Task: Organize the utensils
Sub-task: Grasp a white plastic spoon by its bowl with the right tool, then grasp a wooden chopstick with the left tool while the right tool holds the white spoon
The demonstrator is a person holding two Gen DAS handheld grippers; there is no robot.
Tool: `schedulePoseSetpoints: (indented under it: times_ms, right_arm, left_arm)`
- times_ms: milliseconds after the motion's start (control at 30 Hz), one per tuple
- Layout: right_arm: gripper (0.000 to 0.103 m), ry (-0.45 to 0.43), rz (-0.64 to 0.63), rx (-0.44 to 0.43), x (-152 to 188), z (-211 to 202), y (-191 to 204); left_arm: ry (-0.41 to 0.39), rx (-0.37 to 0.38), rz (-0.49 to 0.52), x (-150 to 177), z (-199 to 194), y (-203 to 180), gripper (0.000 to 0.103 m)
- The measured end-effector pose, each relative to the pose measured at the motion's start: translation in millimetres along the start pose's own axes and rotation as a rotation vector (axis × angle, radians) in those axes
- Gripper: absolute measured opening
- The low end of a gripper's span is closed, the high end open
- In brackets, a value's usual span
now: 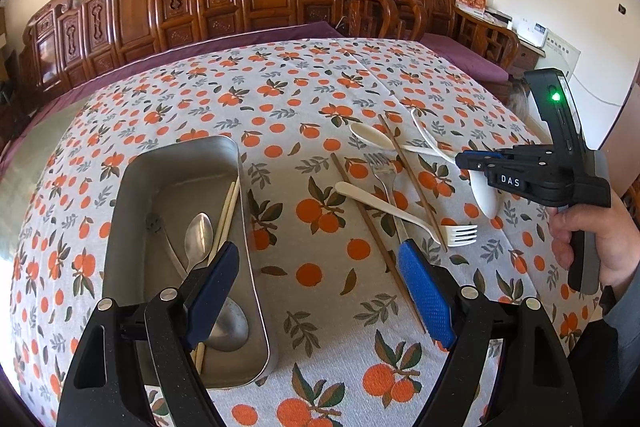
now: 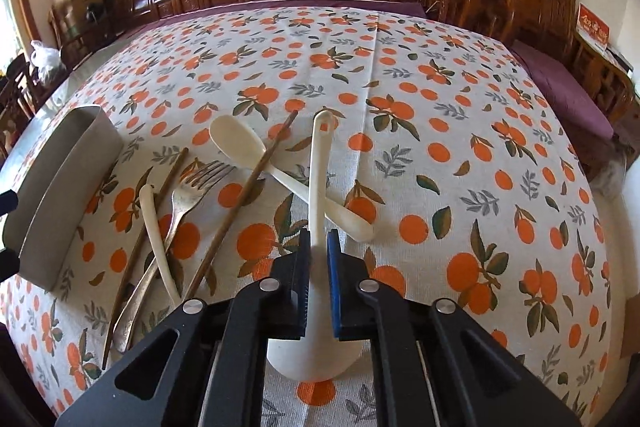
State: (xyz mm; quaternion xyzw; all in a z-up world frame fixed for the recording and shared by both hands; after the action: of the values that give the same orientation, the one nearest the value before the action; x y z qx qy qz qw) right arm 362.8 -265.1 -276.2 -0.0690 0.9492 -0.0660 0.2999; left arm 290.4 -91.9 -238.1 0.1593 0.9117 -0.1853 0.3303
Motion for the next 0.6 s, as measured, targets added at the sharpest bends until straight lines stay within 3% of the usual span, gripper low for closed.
schedulePoseSetpoints:
  times_ms: [133, 400, 467, 567, 600]
  right_arm:
    - [0.012, 0.005, -0.030, 0.007, 2.9, 0.7, 1.3]
    - [0.027, 0.050, -0.052, 0.021, 13.9, 13.3, 1.1]
    - [0.026, 0.050, -0.048, 0.021, 13.3, 15.1, 0.9]
    - [0.011, 0.056, -0.036, -0.001, 12.3, 14.3, 1.5]
    - [0.011, 0.057, -0.033, -0.010, 11.8, 13.2, 1.9]
  left_arm:
    - [0.005, -0.003, 0.003, 1.2, 1.7, -1.0, 0.078]
    - [0.010, -0.004, 0.011, 1.9, 4.2, -2.7, 0.078]
    - [0.010, -0.004, 0.013, 2.4, 4.2, -4.8, 0.078]
    - [0.011, -0.002, 0.018, 3.2, 3.5, -7.8, 0.078]
    - [0.011, -0.001, 0.019, 3.7, 3.1, -9.0, 0.078]
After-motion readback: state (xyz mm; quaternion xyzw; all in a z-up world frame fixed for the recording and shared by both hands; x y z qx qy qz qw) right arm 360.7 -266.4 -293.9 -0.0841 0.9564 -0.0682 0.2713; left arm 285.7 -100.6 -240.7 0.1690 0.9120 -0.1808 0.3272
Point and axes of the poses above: each gripper's, at about its wrist camera, not at the fingertips, and z roughly the way its jaws point, y to its left, x to its underside, the point moved 7 cm from there along z, roughly the way its jaws point, and after that the axes turned 15 degrees about x, right-handed, at the moved point
